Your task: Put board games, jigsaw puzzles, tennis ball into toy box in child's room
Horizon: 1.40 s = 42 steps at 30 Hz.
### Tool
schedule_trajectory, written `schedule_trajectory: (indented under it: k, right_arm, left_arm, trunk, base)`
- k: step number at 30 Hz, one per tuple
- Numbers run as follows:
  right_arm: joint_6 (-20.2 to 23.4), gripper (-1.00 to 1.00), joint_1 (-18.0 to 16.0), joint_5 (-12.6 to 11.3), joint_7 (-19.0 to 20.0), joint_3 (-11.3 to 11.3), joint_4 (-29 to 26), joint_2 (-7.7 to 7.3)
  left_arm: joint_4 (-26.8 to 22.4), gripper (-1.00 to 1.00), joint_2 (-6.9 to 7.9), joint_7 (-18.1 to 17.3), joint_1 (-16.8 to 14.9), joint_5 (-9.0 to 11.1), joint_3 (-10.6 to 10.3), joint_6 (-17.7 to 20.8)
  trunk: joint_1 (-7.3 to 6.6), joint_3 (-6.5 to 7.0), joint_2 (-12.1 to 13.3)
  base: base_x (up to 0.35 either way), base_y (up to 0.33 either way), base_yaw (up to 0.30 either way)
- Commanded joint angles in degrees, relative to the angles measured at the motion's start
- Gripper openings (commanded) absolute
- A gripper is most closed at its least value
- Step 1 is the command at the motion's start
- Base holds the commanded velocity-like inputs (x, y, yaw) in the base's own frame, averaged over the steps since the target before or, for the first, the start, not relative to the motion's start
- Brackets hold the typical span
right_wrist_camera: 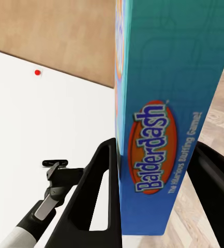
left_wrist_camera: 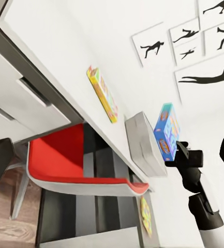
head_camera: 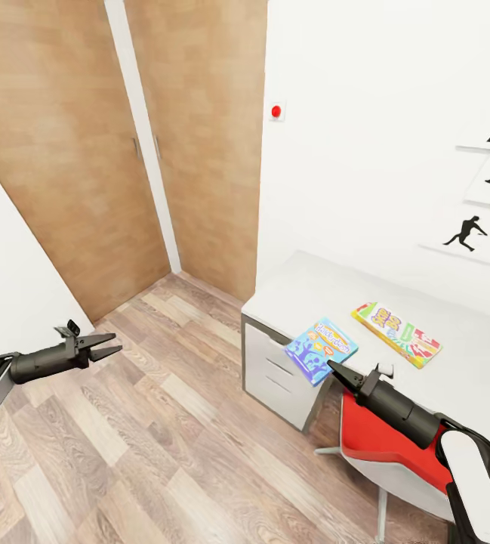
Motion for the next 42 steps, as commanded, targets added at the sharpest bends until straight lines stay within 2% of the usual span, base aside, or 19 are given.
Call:
schedule_trajectory:
  k: [1,12,23,32,42]
  right_arm:
    - [0.4,-1.0,-0.1,-0.1,0.3,-0.1,0.0,0.01]
    - [-2.1,-1.0,-0.1,-0.1,0.3,-0.1,0.0,-0.06]
    - [-2.5,-1.0,0.0,-0.1,0.3,-0.1,0.0,-0.07]
    - [-2.5,-1.0,0.0,-0.1,0.3,-0.1,0.0,-0.07]
    - [-2.6,-1.0,0.0,-0.1,0.3,0.0,0.0,-0.07]
  left_arm:
    - [0.0,1.0,0.02,-0.2,0.0,0.0,0.0,0.6]
    - [0.0,1.0,0.04,-0.2,0.0,0.0,0.1,0.6]
    - [0.0,1.0,0.04,-0.2,0.0,0.0,0.1,0.6]
    - [0.0,1.0,0.04,-0.2,0.0,0.0,0.1,0.6]
    - [0.0,1.0,0.04,-0.2,0.0,0.0,0.1,0.6]
  trunk:
    - [0.03,-0.03,-0.1]
    - [0.03,0.72,-0.1]
    - [0.03,1.43,-0.1]
    - [0.03,1.52,-0.1]
    - [0.03,1.52,-0.1]
  base:
    - [0.0,0.0,-0.224]
    - [0.0,0.0,-0.224]
    - [0.0,0.0,-0.219]
    - [0.0,0.0,-0.06]
    - [0.0,0.0,-0.232]
